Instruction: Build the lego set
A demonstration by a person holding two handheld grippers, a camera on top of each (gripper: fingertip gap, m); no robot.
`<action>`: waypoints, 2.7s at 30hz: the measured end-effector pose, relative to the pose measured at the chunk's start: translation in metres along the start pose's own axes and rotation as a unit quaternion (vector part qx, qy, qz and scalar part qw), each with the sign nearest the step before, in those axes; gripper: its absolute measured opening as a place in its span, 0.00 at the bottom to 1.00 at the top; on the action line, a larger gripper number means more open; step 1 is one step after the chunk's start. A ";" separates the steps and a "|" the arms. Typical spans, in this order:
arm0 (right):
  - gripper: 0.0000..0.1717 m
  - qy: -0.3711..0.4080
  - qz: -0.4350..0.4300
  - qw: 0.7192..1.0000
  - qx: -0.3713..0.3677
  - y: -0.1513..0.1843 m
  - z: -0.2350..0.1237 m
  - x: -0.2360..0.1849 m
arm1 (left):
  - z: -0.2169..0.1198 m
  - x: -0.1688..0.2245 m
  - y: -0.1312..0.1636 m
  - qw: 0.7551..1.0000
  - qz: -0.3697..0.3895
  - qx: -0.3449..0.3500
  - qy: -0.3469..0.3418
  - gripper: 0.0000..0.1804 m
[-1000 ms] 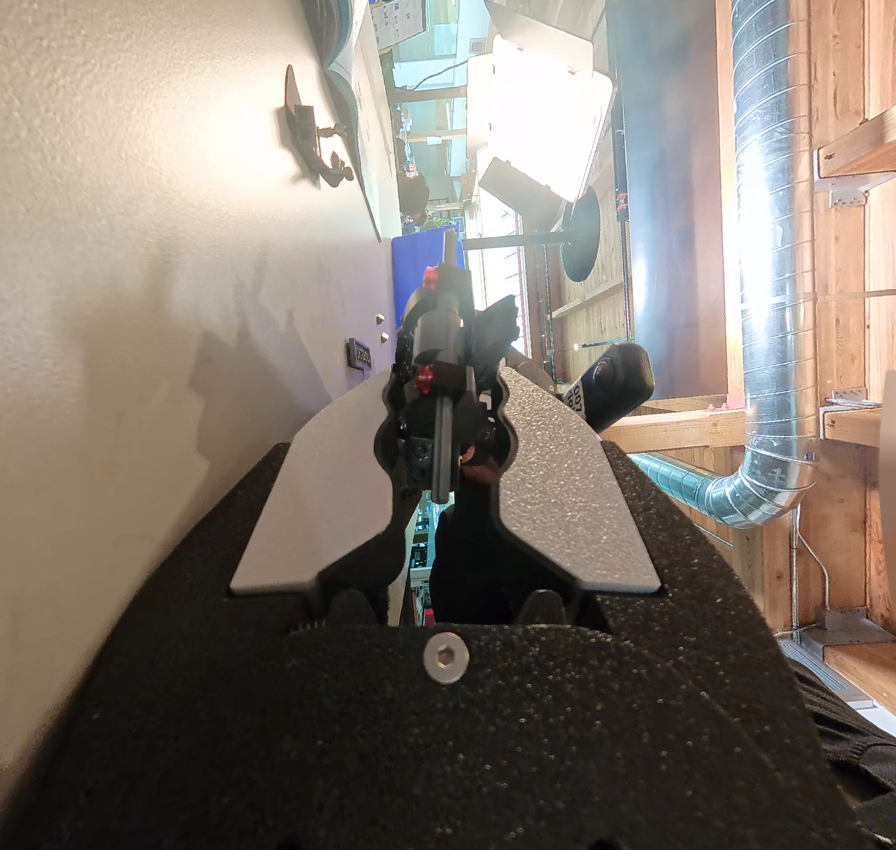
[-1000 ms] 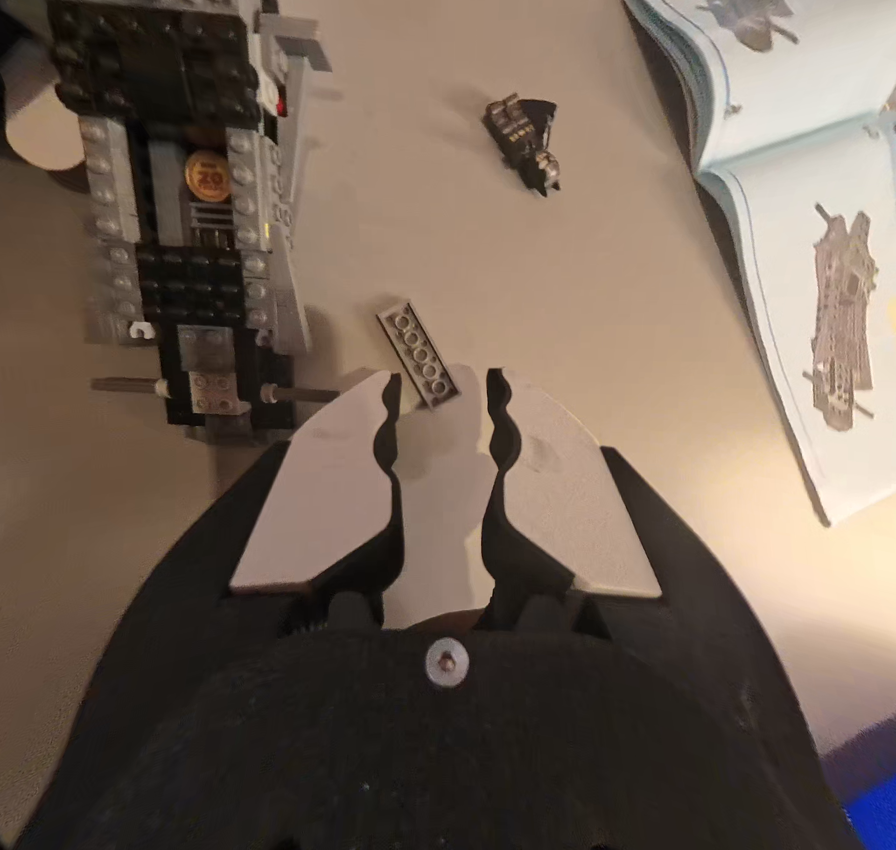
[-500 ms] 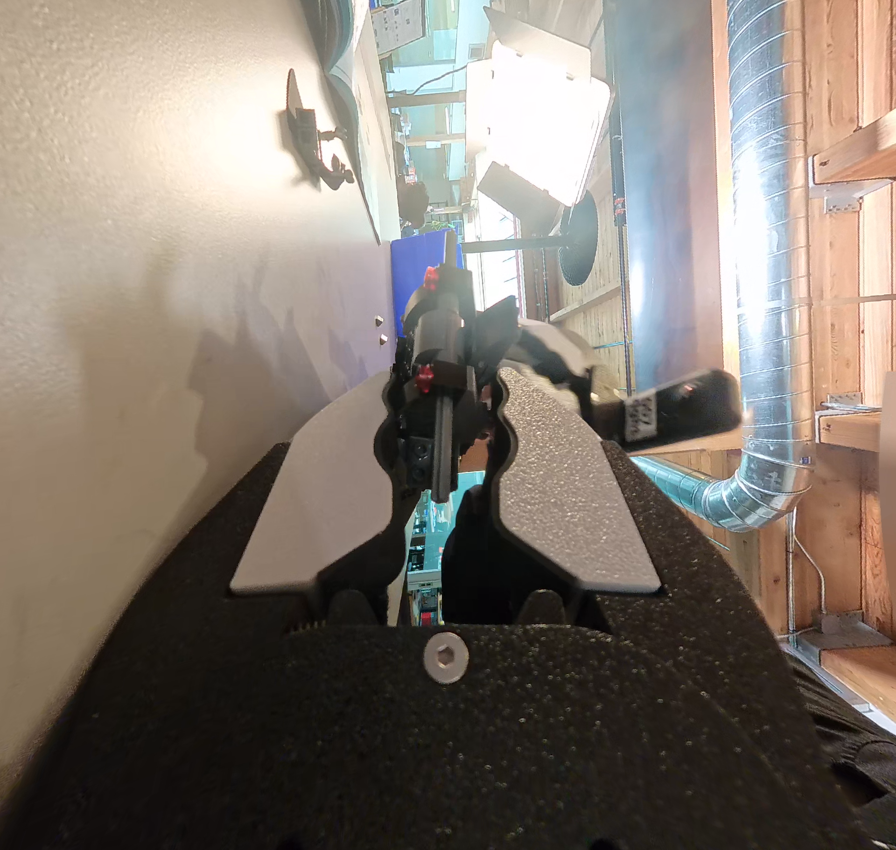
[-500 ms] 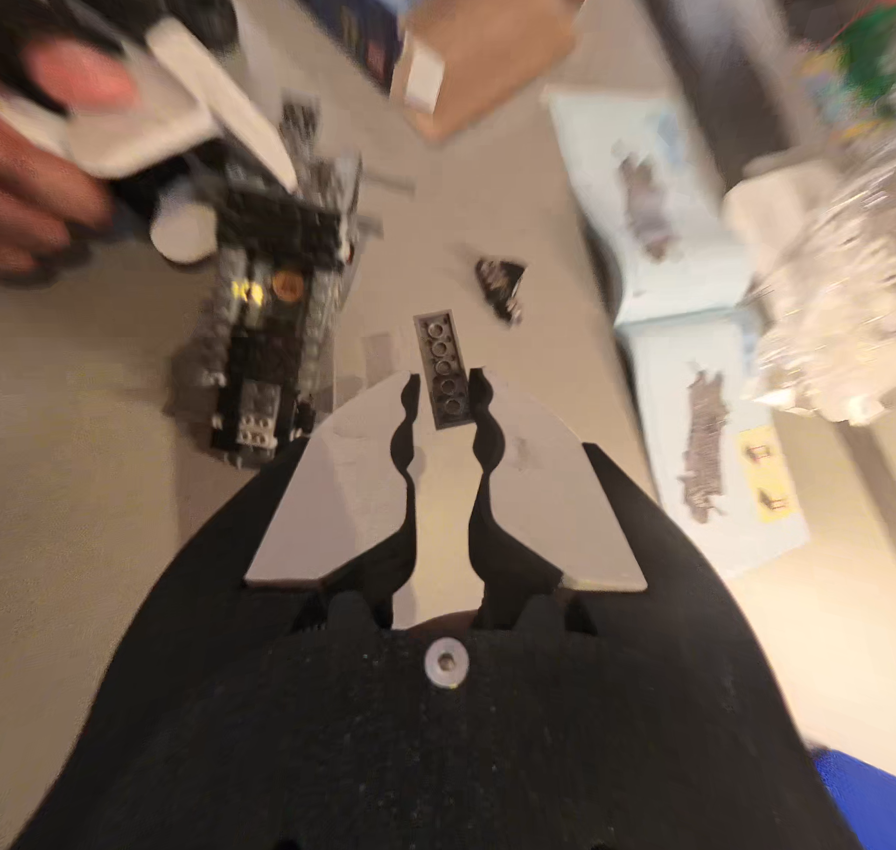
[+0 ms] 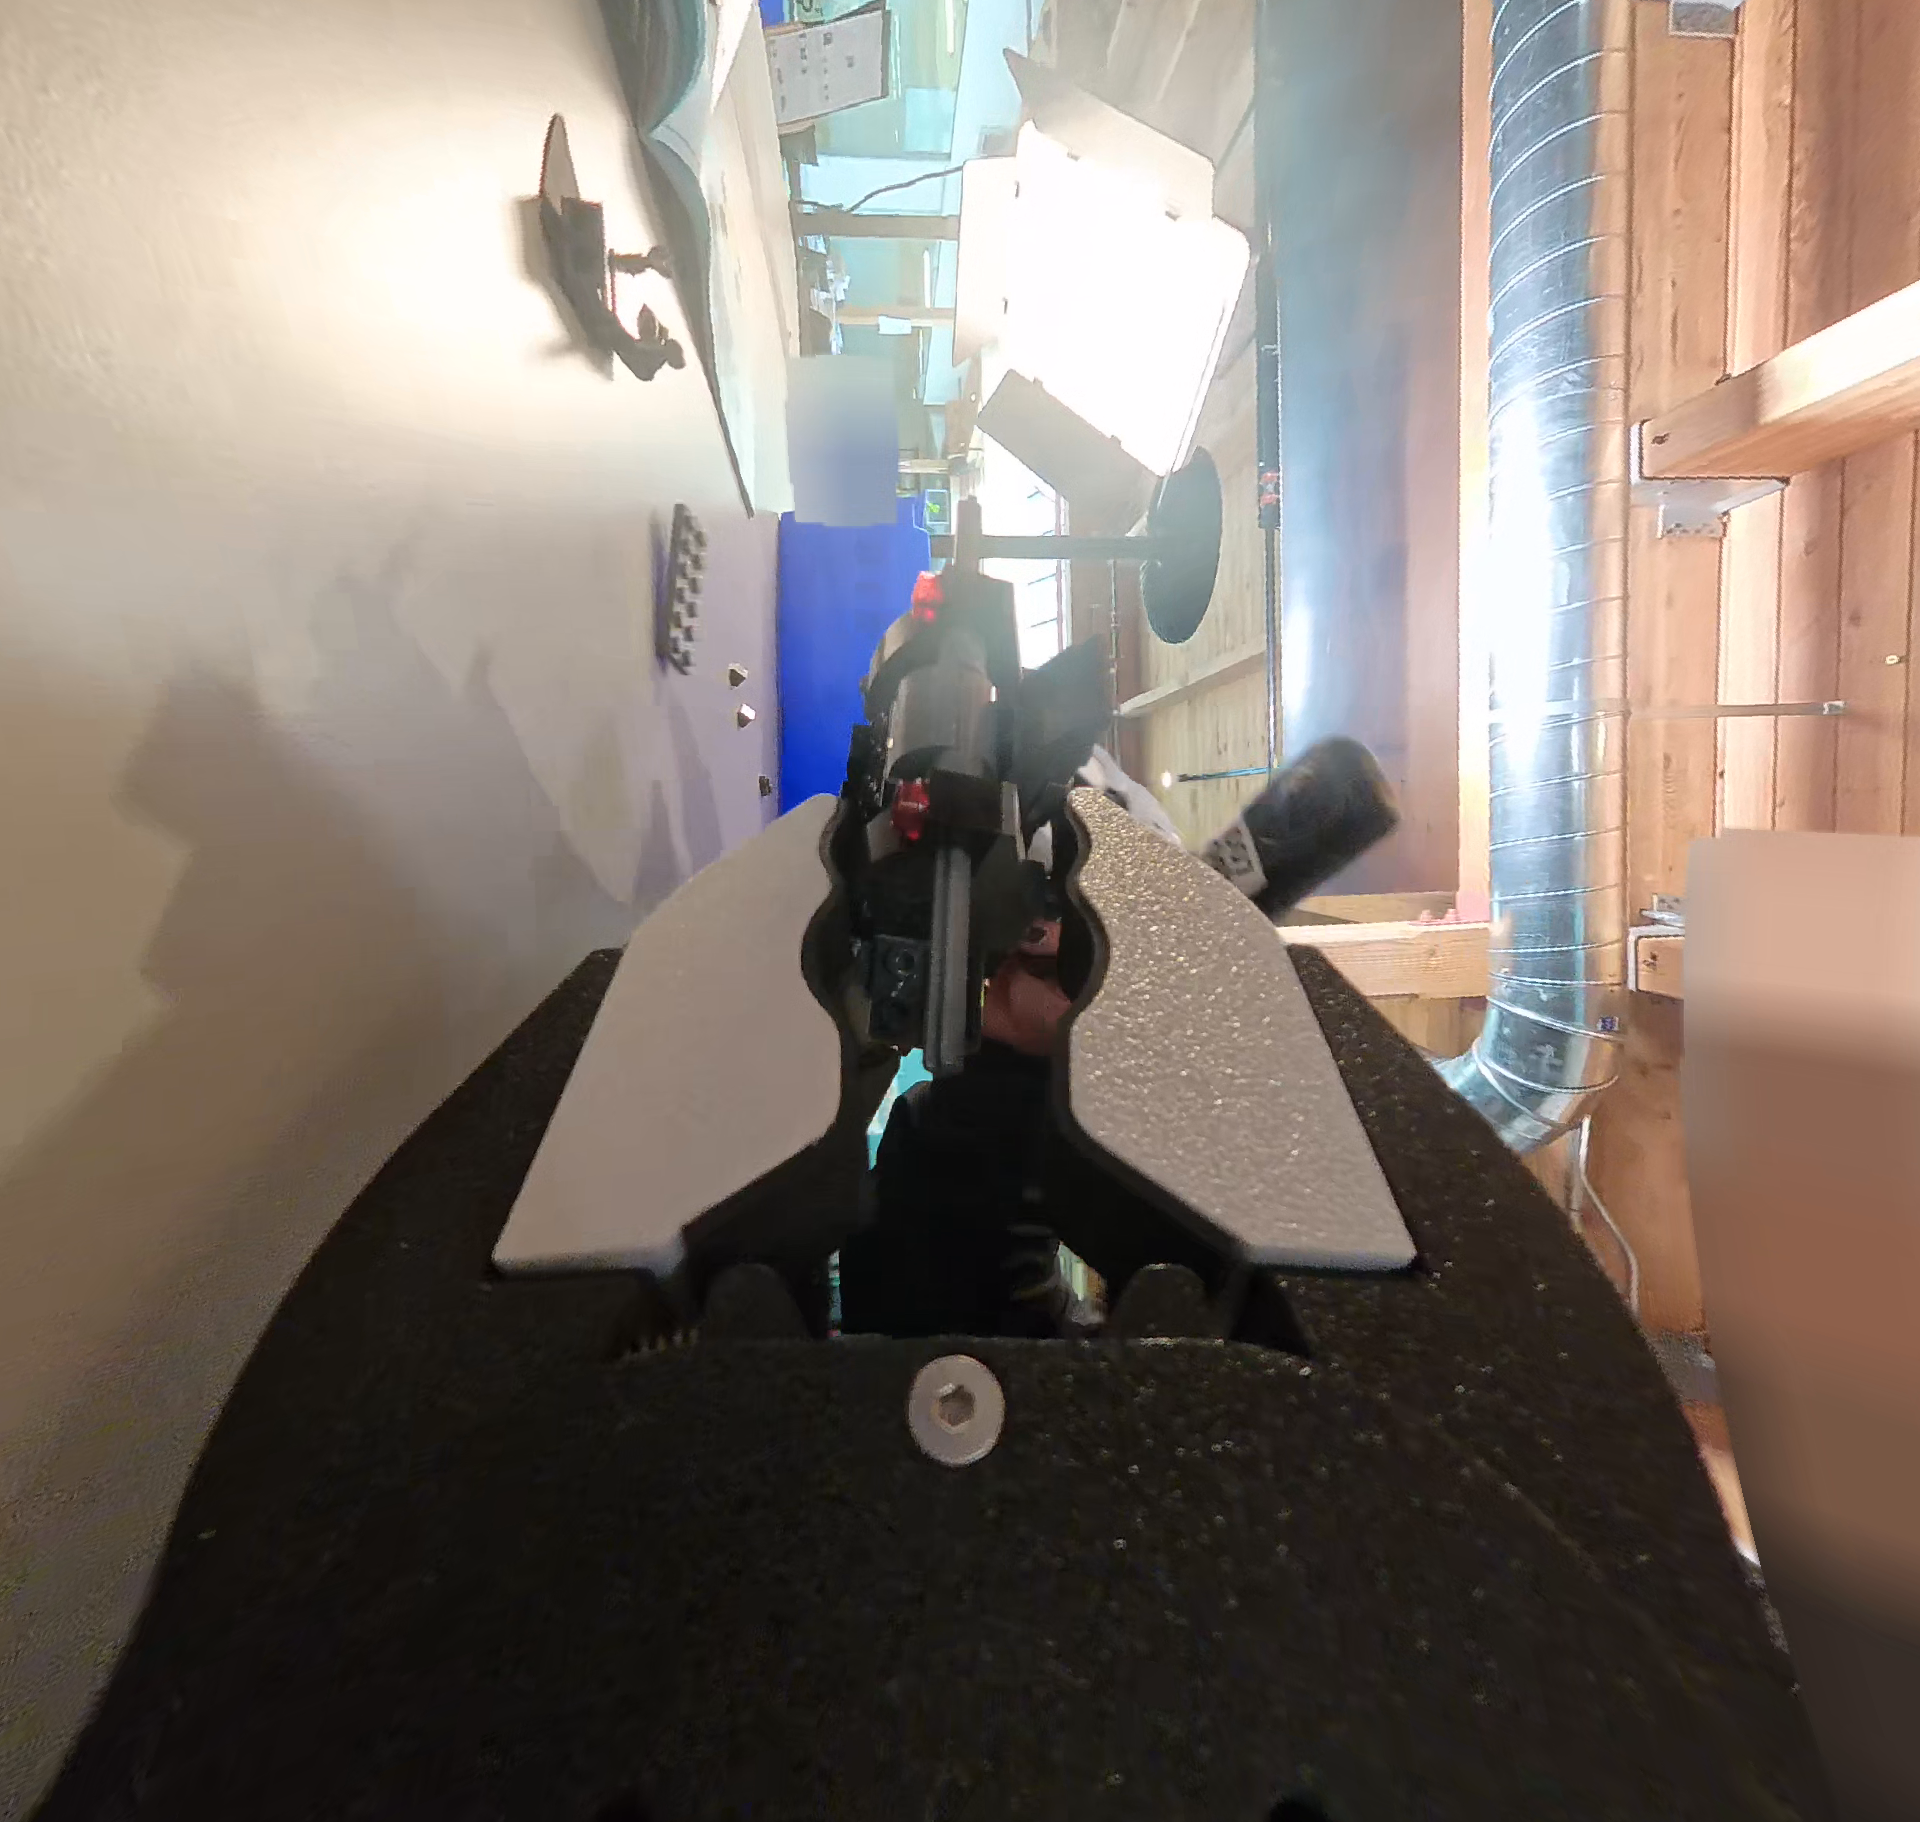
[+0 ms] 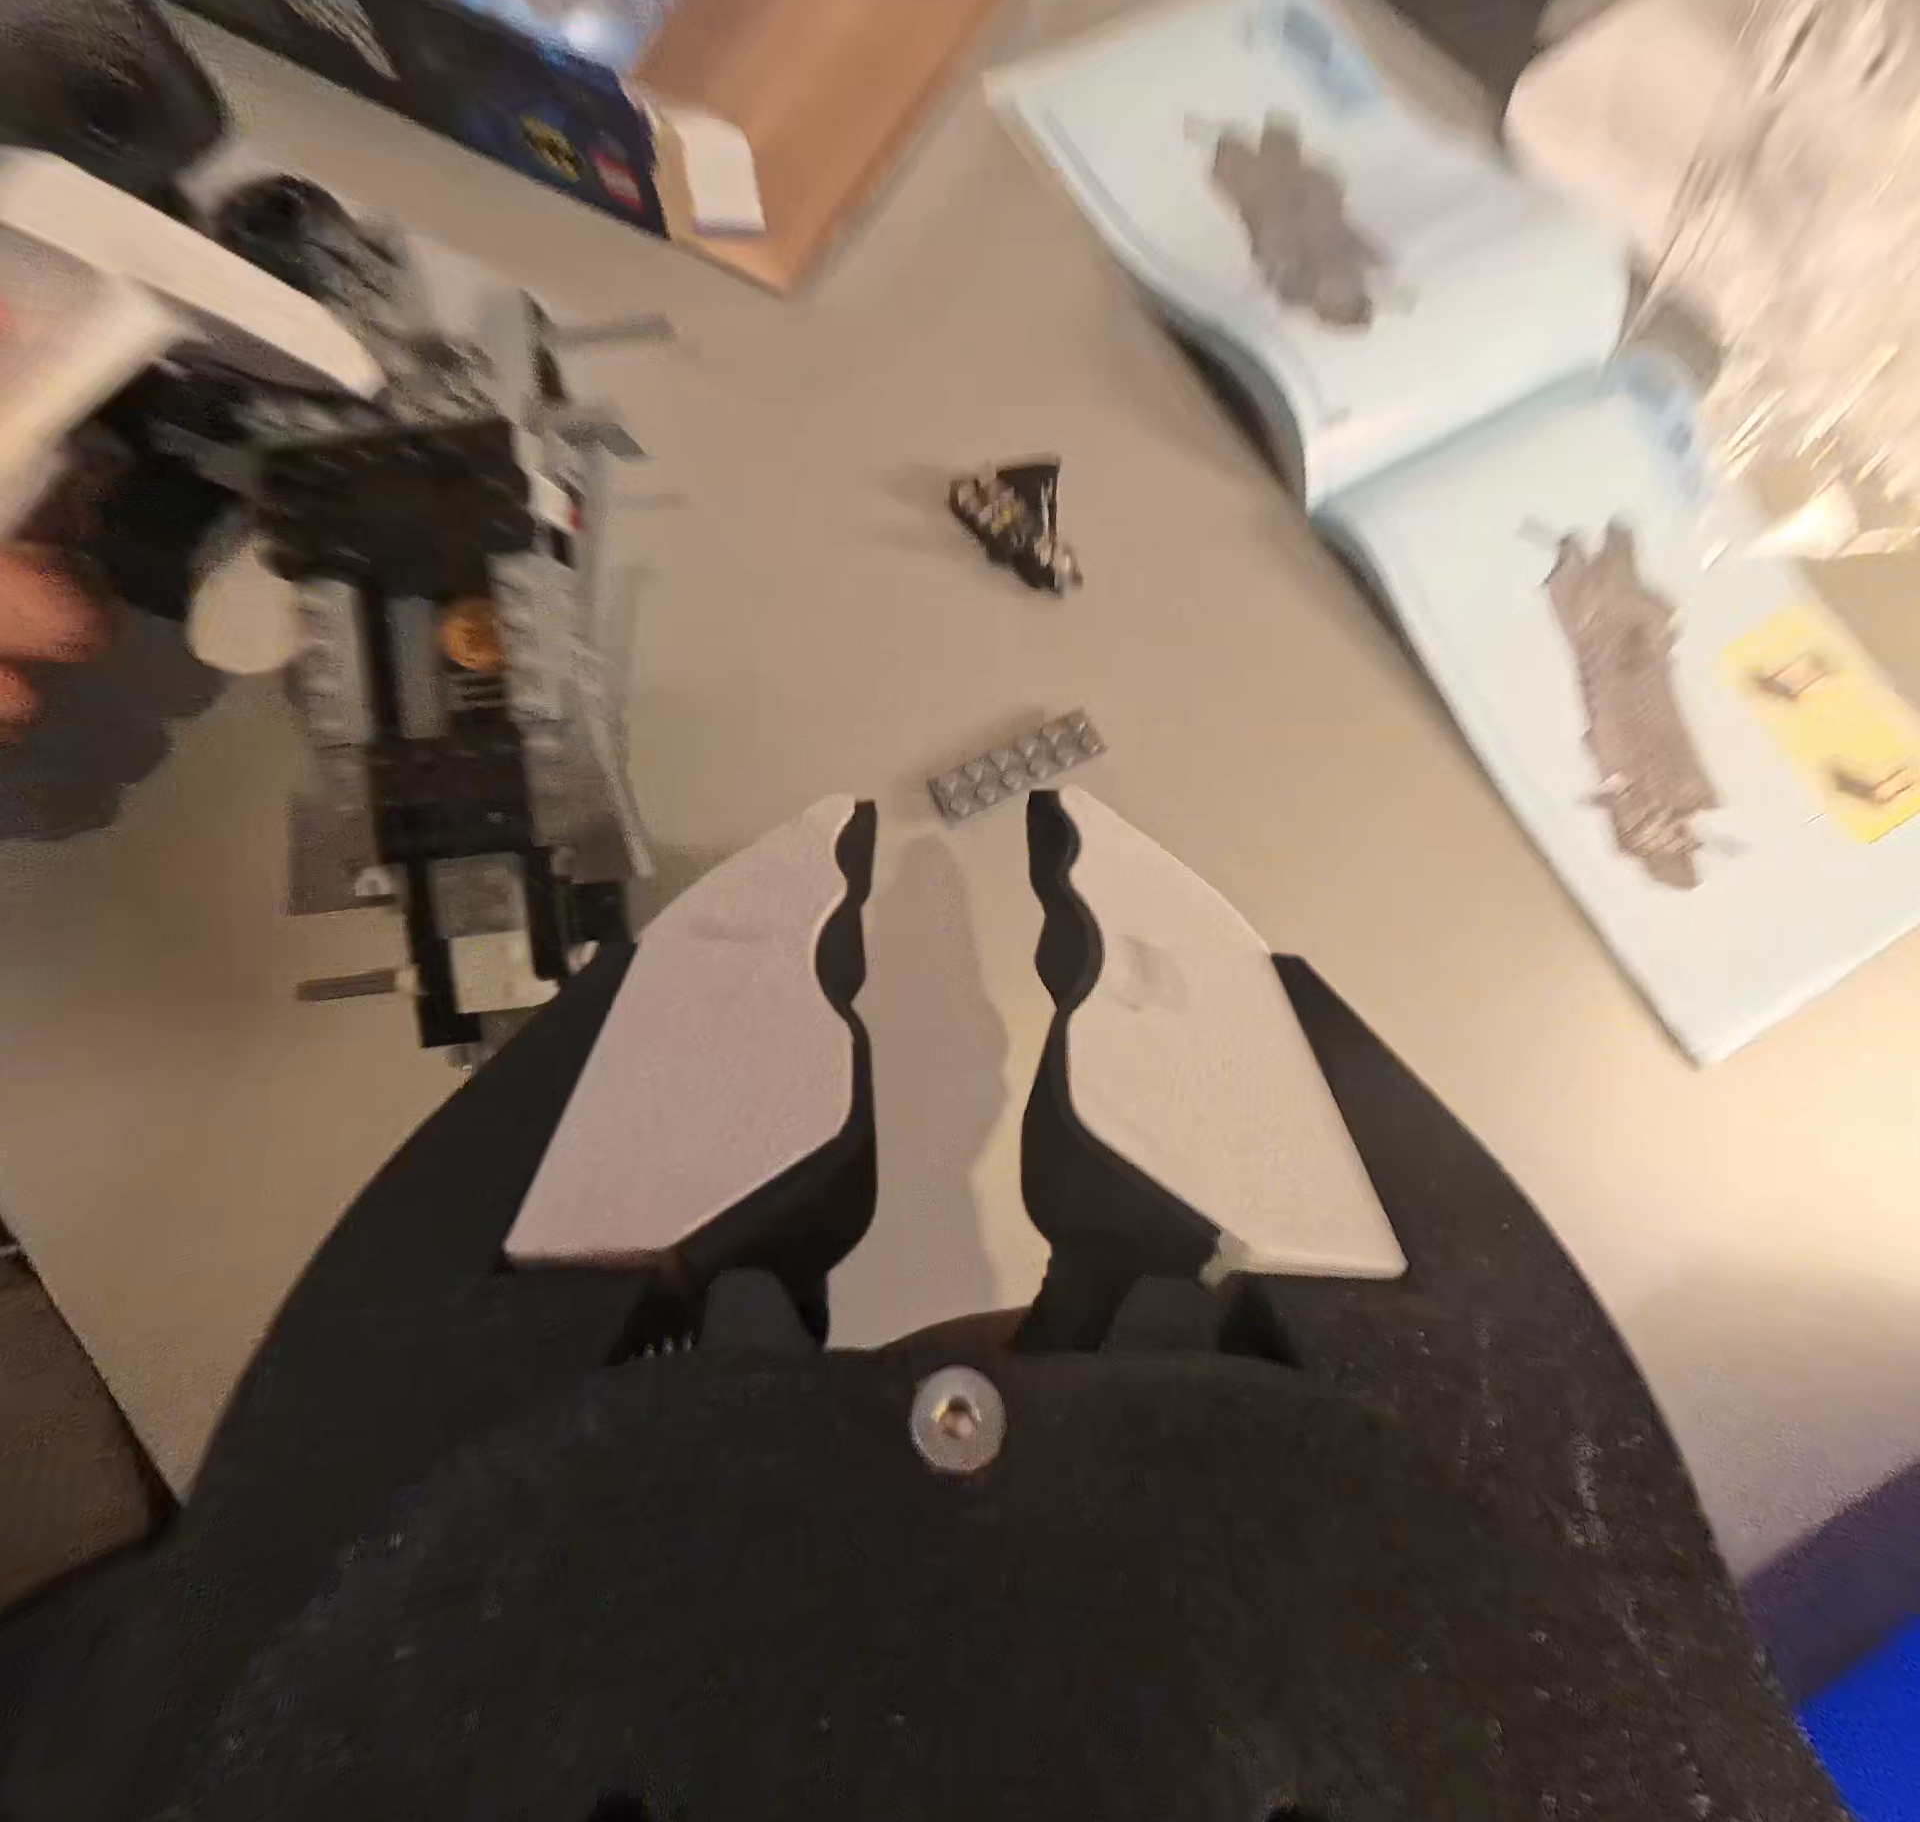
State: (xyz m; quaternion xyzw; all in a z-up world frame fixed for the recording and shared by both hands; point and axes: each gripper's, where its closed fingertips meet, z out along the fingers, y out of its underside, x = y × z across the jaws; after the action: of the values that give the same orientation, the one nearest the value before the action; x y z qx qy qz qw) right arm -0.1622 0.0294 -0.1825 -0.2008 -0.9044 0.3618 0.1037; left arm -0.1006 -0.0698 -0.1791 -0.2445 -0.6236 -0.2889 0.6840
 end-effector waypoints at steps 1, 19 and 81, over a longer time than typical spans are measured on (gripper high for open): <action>0.19 0.008 0.022 0.999 -0.027 0.010 0.013 0.003 | -0.002 0.002 -0.001 1.000 0.006 0.002 -0.004 0.20; 0.10 0.015 -0.019 0.991 -0.129 0.023 0.082 -0.002 | -0.020 0.002 -0.010 0.996 -0.060 0.062 0.031 0.20; 0.10 -0.152 -0.031 0.988 -0.020 -0.059 0.024 -0.103 | 0.000 0.009 0.014 0.989 -0.099 0.032 0.101 0.20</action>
State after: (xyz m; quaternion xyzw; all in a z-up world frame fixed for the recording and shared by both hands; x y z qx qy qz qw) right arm -0.0945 -0.0699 -0.1628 -0.1177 -0.9225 0.3665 -0.0277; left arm -0.0898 -0.0607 -0.1701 -0.1291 -0.5813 -0.3583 0.7191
